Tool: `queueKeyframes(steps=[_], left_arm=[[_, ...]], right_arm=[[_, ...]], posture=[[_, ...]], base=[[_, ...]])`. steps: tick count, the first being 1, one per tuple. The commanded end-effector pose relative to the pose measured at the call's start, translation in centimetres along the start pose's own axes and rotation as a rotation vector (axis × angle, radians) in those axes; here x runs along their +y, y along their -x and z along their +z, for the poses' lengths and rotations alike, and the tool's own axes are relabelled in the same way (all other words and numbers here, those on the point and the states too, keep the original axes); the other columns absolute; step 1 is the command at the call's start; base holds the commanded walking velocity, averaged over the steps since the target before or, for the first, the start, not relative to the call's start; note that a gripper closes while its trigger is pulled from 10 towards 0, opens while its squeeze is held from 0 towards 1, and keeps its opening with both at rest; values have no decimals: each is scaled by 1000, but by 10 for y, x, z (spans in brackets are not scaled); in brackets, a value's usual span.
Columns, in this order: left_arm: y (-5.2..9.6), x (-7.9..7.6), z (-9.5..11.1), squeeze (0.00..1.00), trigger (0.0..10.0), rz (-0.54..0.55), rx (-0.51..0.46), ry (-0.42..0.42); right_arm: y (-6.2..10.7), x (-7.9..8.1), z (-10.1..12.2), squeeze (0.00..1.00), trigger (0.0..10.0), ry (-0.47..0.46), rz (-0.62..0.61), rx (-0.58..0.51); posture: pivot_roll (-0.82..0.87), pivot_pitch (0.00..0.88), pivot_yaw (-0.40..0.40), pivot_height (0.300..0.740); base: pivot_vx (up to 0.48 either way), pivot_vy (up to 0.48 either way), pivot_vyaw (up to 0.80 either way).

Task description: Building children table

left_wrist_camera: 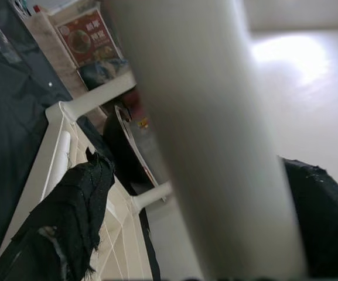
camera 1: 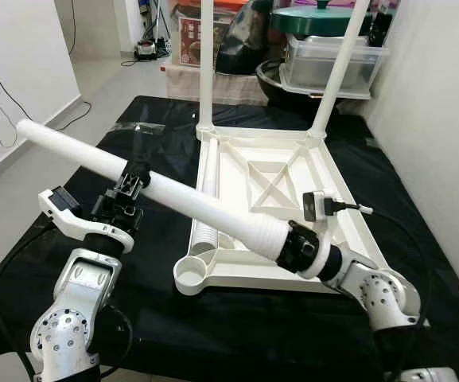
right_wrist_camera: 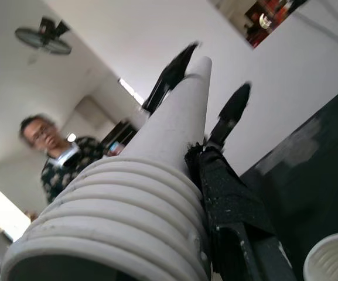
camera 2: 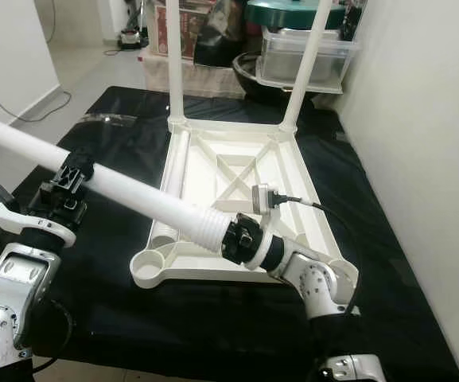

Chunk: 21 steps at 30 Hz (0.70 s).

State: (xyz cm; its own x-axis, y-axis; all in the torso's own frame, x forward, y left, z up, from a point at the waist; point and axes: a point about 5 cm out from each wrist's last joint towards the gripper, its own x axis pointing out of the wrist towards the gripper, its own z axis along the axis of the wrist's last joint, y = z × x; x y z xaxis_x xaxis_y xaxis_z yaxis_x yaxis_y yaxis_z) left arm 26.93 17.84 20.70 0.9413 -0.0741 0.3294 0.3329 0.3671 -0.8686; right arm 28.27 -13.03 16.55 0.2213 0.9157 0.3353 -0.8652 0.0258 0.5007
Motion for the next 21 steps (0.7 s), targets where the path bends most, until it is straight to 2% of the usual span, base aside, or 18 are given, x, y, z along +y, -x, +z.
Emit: queueKeyframes(steps=[1, 2, 7, 8, 10, 12, 13, 15, 19, 21], left_arm=[[0, 5, -2, 0, 10000, 31, 10, 9], [-1, 2, -2, 0, 10000, 11, 9, 14], [-1, -7, 0, 0, 10000, -40, 5, 29], [1, -17, -1, 0, 0, -105, 21, 41], [1, -17, -1, 0, 0, -105, 21, 41], [22, -44, -17, 0, 0, -311, 177, 23], [22, -44, -17, 0, 0, -311, 177, 23], [41, -55, -26, 0, 0, -418, 297, 5], [51, -57, -27, 0, 0, -455, 355, -25], [56, -58, -24, 0, 0, -478, 380, -66]], right_arm=[[-6, 8, -1, 0, 0, 15, 83, 12], [-3, 9, -8, 0, 0, 3, 96, 52], [1, 9, -16, 0, 0, -13, 106, 110], [4, 7, -18, 0, 0, -16, 106, 143], [4, 7, -18, 0, 0, -16, 106, 143], [7, -3, -9, 0, 0, -1, 102, 213], [7, -3, -9, 0, 0, -1, 102, 213], [7, -8, -2, 0, 0, 8, 114, 260], [6, -10, -1, 0, 0, 9, 127, 297], [4, -15, -2, 0, 0, 12, 124, 322]], posture=[[65, 0, -92, 740], [67, 0, -93, 740], [67, 0, -93, 740], [70, 0, -93, 740], [70, 0, -93, 740], [76, 0, -95, 740], [76, 0, -95, 740], [88, 0, -106, 740], [92, 0, -110, 740], [110, 0, -128, 740]], base=[[0, 0, 0], [0, 0, 0], [0, 0, 0], [0, 0, 0], [0, 0, 0], [0, 0, 0], [0, 0, 0], [0, 0, 0], [0, 0, 0], [0, 0, 0]])
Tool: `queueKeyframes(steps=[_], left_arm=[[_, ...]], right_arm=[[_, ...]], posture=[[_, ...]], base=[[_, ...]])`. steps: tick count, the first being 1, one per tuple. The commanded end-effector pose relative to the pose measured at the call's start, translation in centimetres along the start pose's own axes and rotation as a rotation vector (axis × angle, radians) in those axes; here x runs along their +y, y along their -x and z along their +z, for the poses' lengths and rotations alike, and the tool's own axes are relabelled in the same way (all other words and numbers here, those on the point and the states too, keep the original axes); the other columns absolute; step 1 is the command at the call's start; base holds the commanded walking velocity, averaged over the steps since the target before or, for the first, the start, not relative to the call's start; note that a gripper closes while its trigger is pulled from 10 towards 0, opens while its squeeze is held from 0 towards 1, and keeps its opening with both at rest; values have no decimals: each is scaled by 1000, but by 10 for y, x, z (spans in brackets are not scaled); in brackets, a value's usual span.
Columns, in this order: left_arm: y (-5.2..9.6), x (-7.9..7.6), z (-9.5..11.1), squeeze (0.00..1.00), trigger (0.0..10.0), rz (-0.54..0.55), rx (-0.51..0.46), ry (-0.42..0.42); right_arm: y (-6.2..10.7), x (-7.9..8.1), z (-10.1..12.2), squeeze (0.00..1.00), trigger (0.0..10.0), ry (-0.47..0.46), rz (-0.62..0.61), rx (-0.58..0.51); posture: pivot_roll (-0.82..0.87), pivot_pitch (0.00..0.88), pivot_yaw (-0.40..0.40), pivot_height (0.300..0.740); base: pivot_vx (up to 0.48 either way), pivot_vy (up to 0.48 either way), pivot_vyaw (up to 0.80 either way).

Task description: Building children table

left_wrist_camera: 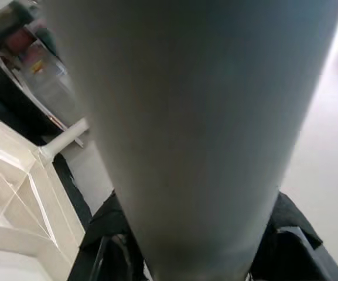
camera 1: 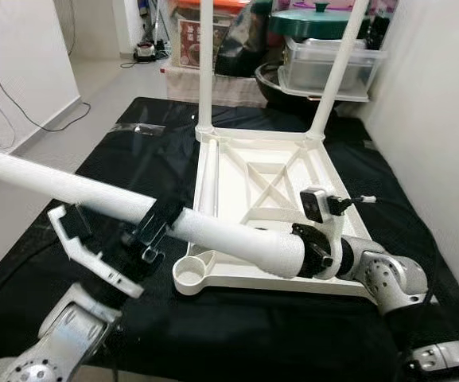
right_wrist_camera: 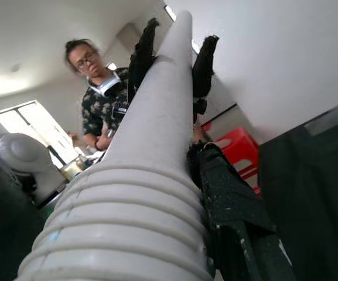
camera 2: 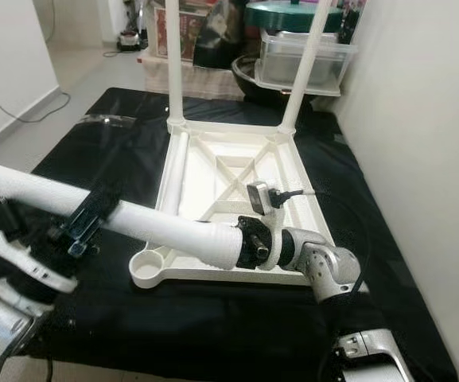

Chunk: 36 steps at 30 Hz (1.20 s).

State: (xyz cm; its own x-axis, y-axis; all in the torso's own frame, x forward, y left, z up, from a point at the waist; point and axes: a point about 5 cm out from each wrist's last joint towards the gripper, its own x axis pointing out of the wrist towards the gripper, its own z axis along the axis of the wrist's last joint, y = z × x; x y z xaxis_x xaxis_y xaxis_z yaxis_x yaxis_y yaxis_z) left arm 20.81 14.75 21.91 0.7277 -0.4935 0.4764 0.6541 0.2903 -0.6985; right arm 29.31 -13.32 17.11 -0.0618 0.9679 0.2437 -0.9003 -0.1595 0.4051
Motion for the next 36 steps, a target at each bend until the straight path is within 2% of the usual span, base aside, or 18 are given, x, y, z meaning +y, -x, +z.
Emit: queueKeyframes(steps=[1, 6, 10, 11, 14, 15, 18, 19, 20, 25, 26, 27, 28, 30, 31, 32, 34, 36], left_arm=[[-2, -17, -2, 0, 0, -99, 58, -47], [-1, -15, -1, 0, 0, -76, 46, -60], [0, -8, 10, 0, 0, -3, -21, -109], [0, -6, 12, 0, 0, 19, -35, -124], [1, -5, 14, 0, 0, 32, -41, -132], [0, -4, 15, 0, 0, 42, -41, -141], [0, -3, 16, 0, 0, 63, -42, -150], [-1, -2, 20, 0, 8431, 73, -59, -155], [0, -1, 26, 0, 8824, 84, -83, -173], [1, -1, 31, 0, 8471, 92, -102, -189], [6, 0, 40, 0, 8471, 111, -129, -216], [10, 1, 46, 0, 9137, 132, -138, -241], [14, 3, 50, 0, 10000, 148, -141, -254], [14, 3, 50, 0, 10000, 148, -141, -254], [16, 4, 51, 0, 10000, 156, -142, -261], [16, 4, 51, 0, 10000, 156, -142, -261], [14, 7, 44, 0, 8314, 155, -94, -259], [14, 7, 44, 0, 8314, 155, -94, -259]], right_arm=[[4, -8, -13, 0, 0, -47, -78, 99], [2, -9, -11, 0, 0, -40, -78, 91], [3, -13, -12, 0, 0, -22, -127, 90], [4, -18, -17, 0, 10000, -14, -204, 125], [4, -22, -20, 0, 10000, -9, -256, 151], [7, -33, -19, 1000, 10000, 11, -393, 133], [10, -39, -17, 1000, 10000, 8, -468, 112], [12, -43, -15, 1000, 10000, 10, -530, 80], [18, -45, -12, 1000, 10000, 11, -583, 57], [25, -45, -10, 1000, 10000, 11, -598, 49], [45, -41, -10, 90, 10000, 13, -626, 79], [65, -37, -9, 0, 10000, 17, -663, 117], [84, -31, -4, 0, 10000, 39, -703, 157], [84, -31, -4, 0, 10000, 39, -703, 157], [96, -28, 0, 0, 10000, 55, -730, 183], [96, -28, 0, 0, 10000, 55, -730, 183], [109, -25, 34, 0, 10000, 180, -813, 171], [109, -25, 34, 0, 10000, 180, -813, 171]], posture=[[112, 0, -128, 740], [110, 0, -129, 740], [104, 0, -131, 740], [100, 0, -128, 740], [100, 0, -128, 740], [100, 0, -128, 740], [94, 0, -124, 740], [95, 0, -124, 740], [94, 0, -123, 740], [94, 0, -123, 740], [98, 0, -126, 740], [91, 0, -121, 740], [87, 0, -118, 740], [87, 0, -118, 740], [87, 0, -118, 740], [87, 0, -118, 740], [68, 0, -98, 740], [68, 0, -98, 740]], base=[[0, 0, 0], [0, 0, 0], [0, 0, 0], [0, 0, 0], [0, 0, 0], [0, 0, 0], [0, 0, 0], [0, 0, 0], [0, 0, 0], [0, 0, 0], [0, 0, 0], [0, 0, 0], [0, 0, 0], [0, 0, 0], [0, 0, 0], [0, 0, 0], [0, 0, 0], [0, 0, 0]])
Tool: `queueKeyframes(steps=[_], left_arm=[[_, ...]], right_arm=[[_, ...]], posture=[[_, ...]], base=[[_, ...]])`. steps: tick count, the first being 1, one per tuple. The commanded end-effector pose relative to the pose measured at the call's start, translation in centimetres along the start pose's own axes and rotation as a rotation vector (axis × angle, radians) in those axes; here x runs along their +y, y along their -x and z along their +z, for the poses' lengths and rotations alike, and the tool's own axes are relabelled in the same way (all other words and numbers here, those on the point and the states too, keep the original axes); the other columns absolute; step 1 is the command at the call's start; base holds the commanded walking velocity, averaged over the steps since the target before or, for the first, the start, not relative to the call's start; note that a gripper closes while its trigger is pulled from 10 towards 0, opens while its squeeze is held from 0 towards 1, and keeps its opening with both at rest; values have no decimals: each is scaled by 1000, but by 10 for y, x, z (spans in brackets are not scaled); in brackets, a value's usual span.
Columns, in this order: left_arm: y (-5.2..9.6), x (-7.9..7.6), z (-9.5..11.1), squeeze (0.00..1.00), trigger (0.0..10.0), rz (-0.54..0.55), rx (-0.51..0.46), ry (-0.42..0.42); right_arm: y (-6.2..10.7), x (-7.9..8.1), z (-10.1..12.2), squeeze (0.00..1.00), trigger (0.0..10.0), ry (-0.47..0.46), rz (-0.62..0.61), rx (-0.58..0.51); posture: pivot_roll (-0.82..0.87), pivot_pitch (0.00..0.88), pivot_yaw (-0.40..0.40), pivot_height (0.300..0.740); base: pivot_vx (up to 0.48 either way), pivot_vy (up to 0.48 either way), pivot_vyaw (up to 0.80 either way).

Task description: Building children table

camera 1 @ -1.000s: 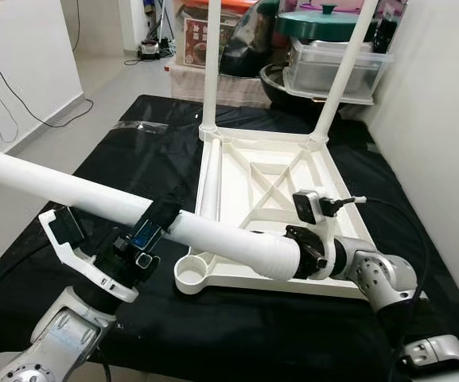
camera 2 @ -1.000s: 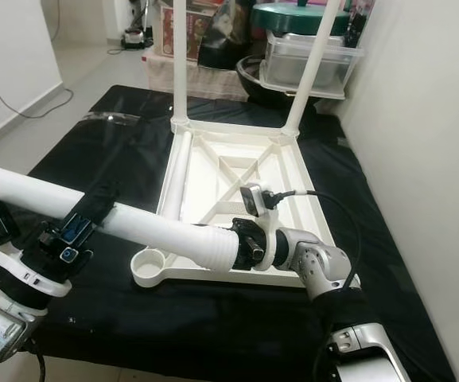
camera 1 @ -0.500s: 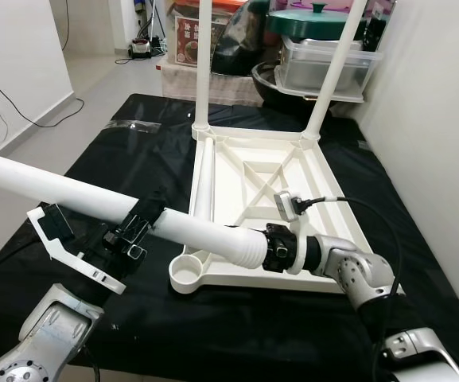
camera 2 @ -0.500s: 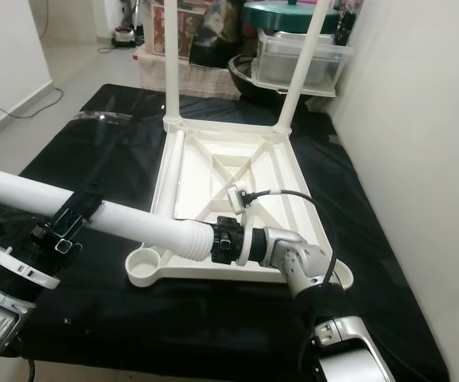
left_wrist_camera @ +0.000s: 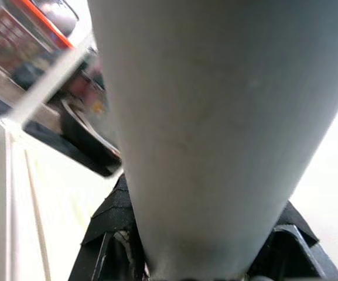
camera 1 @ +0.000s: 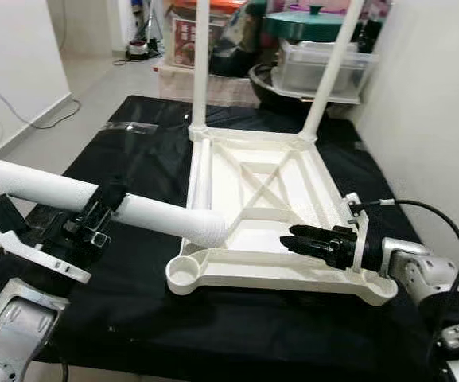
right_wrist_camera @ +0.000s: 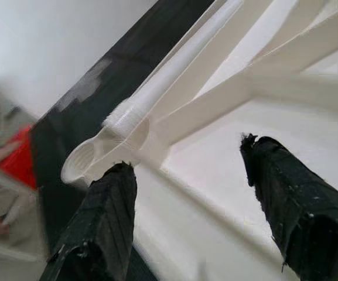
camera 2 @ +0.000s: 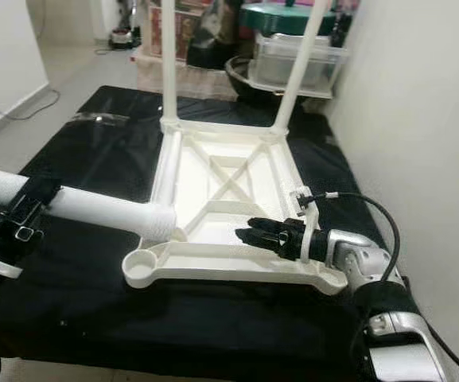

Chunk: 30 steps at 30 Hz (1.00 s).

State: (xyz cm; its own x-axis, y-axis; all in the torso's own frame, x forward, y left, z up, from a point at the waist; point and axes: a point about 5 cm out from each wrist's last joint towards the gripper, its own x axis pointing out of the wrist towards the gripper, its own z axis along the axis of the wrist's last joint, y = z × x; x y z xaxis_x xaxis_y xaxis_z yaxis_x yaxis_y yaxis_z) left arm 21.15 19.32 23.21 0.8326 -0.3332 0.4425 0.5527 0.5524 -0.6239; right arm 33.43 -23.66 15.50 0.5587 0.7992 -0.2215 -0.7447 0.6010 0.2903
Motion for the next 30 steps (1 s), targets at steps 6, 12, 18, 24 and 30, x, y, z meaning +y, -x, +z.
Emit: queueKeyframes(steps=[6, 12, 18, 24, 30], left_arm=[[-10, -2, -19, 0, 0, -46, 119, -21], [-12, -6, -33, 0, 3725, -75, 204, -35], [-9, -4, -34, 0, 10000, -57, 225, -52], [-9, -3, -33, 0, 10000, -59, 224, -60], [-11, -3, -35, 0, 10000, -65, 229, -64]], right_arm=[[-15, 21, 78, 0, 10000, 219, 127, -160], [-39, 62, 79, 0, 10000, 318, 390, -86], [-50, 88, 50, 0, 10000, 381, 630, 107], [-53, 88, 47, 0, 10000, 384, 642, 127], [-60, 97, 48, 0, 10000, 383, 670, 121]], posture=[[71, 0, -86, 740], [83, 0, -87, 740], [94, 0, -94, 740], [95, 0, -94, 740], [94, 0, -89, 740]], base=[[0, 0, 0], [0, 0, 0], [0, 0, 0], [0, 0, 0], [0, 0, 0]])
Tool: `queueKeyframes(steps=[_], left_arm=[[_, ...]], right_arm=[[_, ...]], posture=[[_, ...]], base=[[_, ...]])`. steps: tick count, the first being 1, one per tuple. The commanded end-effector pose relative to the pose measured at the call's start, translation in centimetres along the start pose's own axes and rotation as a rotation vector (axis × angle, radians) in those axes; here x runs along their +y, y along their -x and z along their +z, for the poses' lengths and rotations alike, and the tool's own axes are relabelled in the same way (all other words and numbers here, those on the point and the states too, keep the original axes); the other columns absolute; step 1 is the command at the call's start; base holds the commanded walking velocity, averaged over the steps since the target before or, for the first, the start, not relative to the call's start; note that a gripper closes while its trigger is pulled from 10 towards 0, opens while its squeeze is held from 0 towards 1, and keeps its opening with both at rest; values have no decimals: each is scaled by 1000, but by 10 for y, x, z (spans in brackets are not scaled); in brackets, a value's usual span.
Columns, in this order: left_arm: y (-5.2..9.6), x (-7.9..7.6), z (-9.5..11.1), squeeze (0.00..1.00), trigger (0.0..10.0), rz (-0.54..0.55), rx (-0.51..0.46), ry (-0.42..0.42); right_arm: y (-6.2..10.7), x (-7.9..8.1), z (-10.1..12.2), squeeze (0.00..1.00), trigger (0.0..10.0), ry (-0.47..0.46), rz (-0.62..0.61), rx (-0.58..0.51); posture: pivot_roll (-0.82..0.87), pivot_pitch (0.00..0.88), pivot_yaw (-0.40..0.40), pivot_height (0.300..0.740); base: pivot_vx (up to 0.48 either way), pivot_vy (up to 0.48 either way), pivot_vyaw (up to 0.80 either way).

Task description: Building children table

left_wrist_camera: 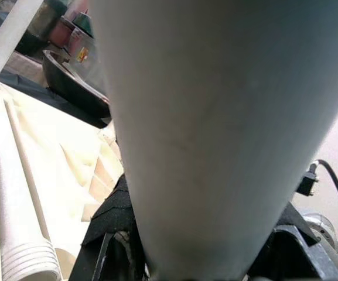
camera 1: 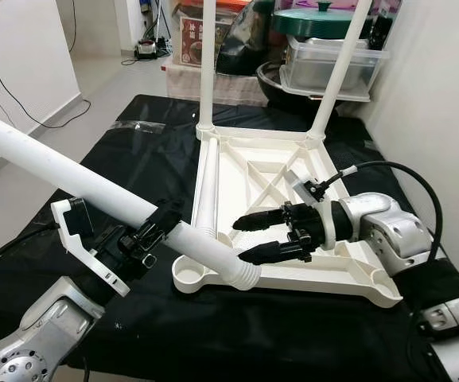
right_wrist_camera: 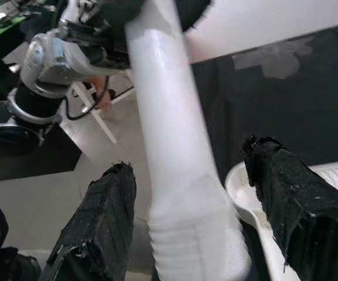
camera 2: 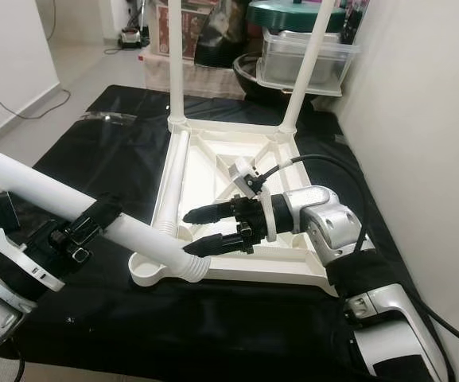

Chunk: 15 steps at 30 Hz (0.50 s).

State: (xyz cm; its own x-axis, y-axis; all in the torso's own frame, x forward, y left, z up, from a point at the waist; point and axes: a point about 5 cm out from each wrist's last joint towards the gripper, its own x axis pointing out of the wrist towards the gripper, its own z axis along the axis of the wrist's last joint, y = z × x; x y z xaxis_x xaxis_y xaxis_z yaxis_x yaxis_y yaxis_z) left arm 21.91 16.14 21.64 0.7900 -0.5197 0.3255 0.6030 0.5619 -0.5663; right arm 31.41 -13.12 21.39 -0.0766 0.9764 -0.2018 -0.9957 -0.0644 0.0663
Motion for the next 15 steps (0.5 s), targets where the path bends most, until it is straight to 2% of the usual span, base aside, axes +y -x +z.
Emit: queueKeyframes(steps=[1, 2, 3, 5, 15], left_arm=[[-3, 1, -1, 0, 10000, -13, 17, -15], [-8, 0, -2, 0, 10000, -25, 22, -17], [-8, 0, -2, 0, 10000, -25, 22, -17], [-15, 0, -3, 0, 10000, -39, 22, -19], [-25, 0, -4, 0, 10000, -58, 8, -8]], right_arm=[[-10, 3, -1, 0, 10000, 13, 10, 30], [-22, 6, -4, 0, 10000, 14, 12, 36], [-22, 6, -4, 0, 10000, 14, 12, 36], [-36, 11, -9, 0, 10000, 19, 16, 45], [-51, 17, -11, 0, 10000, 35, 32, 46]], posture=[[92, 0, -86, 740], [93, 0, -86, 740], [93, 0, -86, 740], [95, 0, -86, 740], [79, 0, -79, 740]], base=[[0, 0, 0], [0, 0, 0], [0, 0, 0], [0, 0, 0], [0, 0, 0]])
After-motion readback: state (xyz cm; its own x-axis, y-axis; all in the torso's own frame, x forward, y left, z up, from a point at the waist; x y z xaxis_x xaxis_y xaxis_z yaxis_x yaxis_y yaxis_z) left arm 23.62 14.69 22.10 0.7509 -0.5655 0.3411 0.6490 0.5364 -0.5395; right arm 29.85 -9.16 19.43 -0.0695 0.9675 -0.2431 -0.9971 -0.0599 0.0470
